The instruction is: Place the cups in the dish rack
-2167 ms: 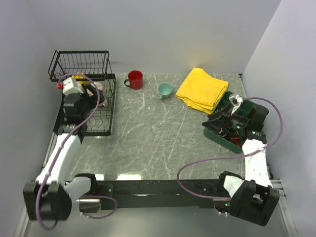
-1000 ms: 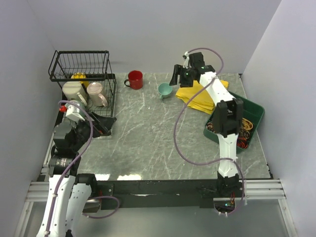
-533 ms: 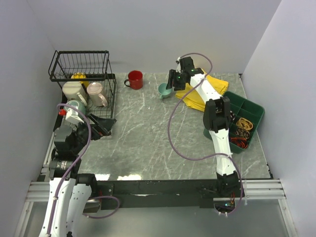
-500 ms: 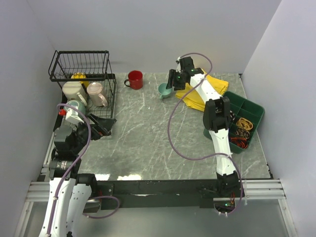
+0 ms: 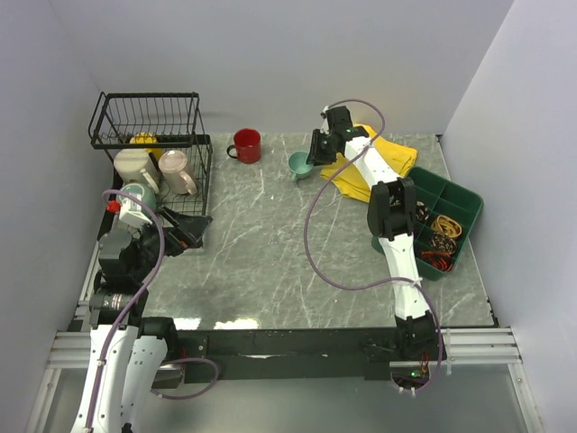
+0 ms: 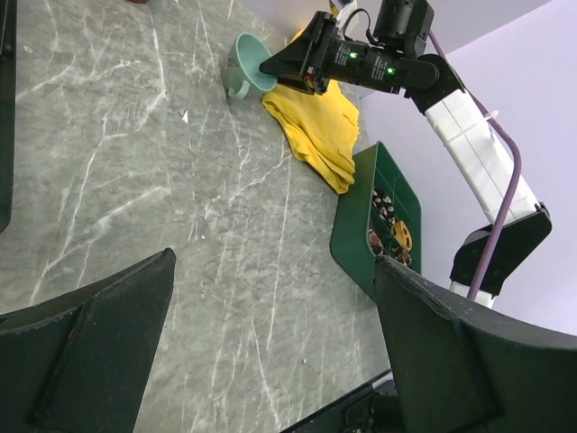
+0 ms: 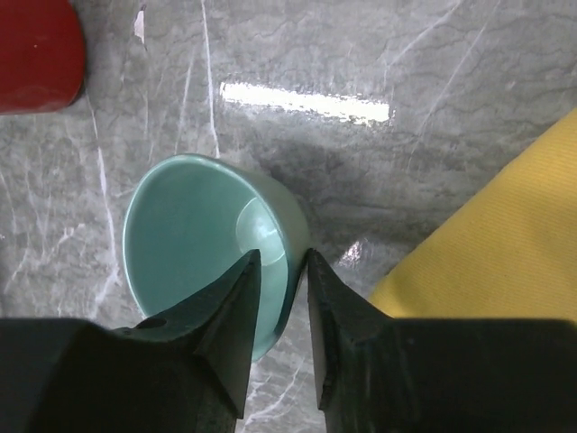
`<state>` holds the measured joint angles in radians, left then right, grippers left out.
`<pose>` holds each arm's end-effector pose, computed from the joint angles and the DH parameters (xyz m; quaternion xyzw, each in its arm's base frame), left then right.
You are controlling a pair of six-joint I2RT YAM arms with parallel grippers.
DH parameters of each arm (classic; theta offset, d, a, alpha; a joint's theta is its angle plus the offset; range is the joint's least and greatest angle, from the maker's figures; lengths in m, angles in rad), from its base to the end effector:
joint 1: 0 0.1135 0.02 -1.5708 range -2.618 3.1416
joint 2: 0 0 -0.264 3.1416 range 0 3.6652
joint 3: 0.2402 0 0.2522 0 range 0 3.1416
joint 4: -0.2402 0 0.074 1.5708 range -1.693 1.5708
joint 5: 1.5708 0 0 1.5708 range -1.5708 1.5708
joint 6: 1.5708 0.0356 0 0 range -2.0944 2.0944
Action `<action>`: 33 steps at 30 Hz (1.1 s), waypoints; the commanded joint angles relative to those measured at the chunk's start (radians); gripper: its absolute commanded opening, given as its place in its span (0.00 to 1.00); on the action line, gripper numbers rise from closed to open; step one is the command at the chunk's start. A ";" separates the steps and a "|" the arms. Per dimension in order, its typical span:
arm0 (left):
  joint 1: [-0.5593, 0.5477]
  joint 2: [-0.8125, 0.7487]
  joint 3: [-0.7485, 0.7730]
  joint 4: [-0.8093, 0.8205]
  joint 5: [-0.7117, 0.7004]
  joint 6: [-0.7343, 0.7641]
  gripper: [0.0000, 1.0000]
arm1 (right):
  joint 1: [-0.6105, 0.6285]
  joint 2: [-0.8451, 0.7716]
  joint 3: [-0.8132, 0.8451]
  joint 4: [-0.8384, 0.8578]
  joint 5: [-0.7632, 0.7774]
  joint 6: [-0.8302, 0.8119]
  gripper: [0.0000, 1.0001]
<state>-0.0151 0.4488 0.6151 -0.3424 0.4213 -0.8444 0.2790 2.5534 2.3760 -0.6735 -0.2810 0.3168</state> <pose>0.1184 -0.0163 0.3091 -0.1791 0.7402 -0.4074 0.5041 0.5382 0.1644 0.1945 -0.0318 0.9275 0.2277 0.2949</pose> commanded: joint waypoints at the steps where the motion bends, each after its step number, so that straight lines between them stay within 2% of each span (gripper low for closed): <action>1: 0.000 -0.015 0.029 0.011 -0.004 -0.025 0.96 | 0.008 0.022 0.057 0.032 -0.012 0.004 0.30; 4: 0.000 -0.022 0.031 0.010 0.004 -0.041 0.96 | 0.008 0.025 0.054 0.034 -0.021 -0.001 0.15; 9: 0.000 -0.048 0.011 0.029 0.030 -0.087 0.96 | 0.003 -0.042 -0.017 0.055 -0.055 -0.022 0.01; 13: 0.000 -0.074 -0.017 0.072 0.076 -0.143 0.96 | -0.020 -0.209 -0.162 0.124 -0.124 -0.015 0.00; 17: 0.000 -0.093 -0.070 0.164 0.152 -0.231 0.96 | -0.046 -0.390 -0.376 0.187 -0.237 -0.002 0.00; 23: -0.005 -0.085 -0.130 0.433 0.272 -0.429 0.96 | -0.050 -0.729 -0.719 0.354 -0.402 0.014 0.00; 26: -0.008 -0.076 -0.108 0.473 0.289 -0.463 0.96 | -0.050 -0.857 -0.814 0.410 -0.451 0.036 0.00; 33: -0.022 -0.061 -0.083 0.572 0.306 -0.539 0.96 | -0.049 -1.048 -0.863 0.377 -0.486 0.021 0.00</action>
<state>-0.0273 0.3828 0.4812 0.0990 0.6918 -1.3186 0.2291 1.5875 1.5364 -0.3397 -0.7033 0.3275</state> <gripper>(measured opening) 0.966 0.064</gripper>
